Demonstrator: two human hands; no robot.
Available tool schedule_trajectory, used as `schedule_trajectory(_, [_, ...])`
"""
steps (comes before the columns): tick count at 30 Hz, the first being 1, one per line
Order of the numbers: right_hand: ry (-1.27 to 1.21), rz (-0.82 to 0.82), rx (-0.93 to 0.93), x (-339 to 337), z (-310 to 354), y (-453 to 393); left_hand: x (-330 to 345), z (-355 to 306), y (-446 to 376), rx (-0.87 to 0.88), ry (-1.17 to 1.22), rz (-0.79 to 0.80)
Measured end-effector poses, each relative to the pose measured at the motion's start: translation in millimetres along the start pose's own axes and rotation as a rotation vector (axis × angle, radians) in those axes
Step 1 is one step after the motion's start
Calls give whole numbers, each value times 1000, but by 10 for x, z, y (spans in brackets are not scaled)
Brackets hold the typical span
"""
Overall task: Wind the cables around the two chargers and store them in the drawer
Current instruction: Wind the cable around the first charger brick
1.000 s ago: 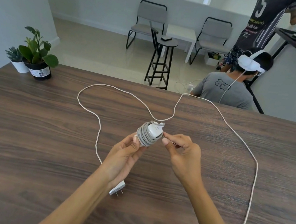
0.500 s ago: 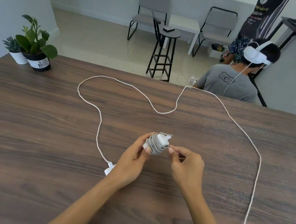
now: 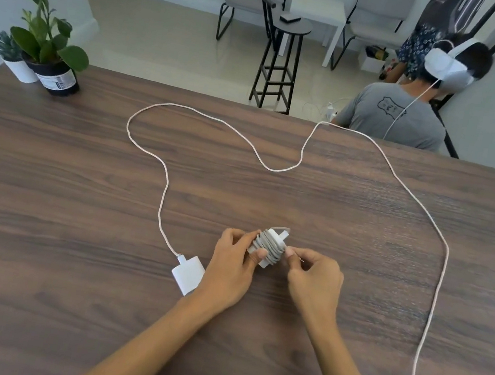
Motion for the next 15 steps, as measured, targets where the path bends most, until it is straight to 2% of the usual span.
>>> schedule_trajectory(7, [-188,38,-37,134,94,-13,-193,141,-98,-56,131,-43])
schedule_trajectory(11, [-253,91,-75,219,128,-25,-324,121,-85,-13,165,-111])
schedule_trajectory(15, [-260,62,-154,232,220,-37,-353,79,-43,50,215,-91])
Point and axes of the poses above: each hand's wrist, its own y-axis away from the middle knuckle, its own x-axis out of the palm, z = x × y, the point moved 10 cm from there along -y, towards the middle knuckle, and after that the axes turned 12 degrees about -x, right-handed, at the moved point
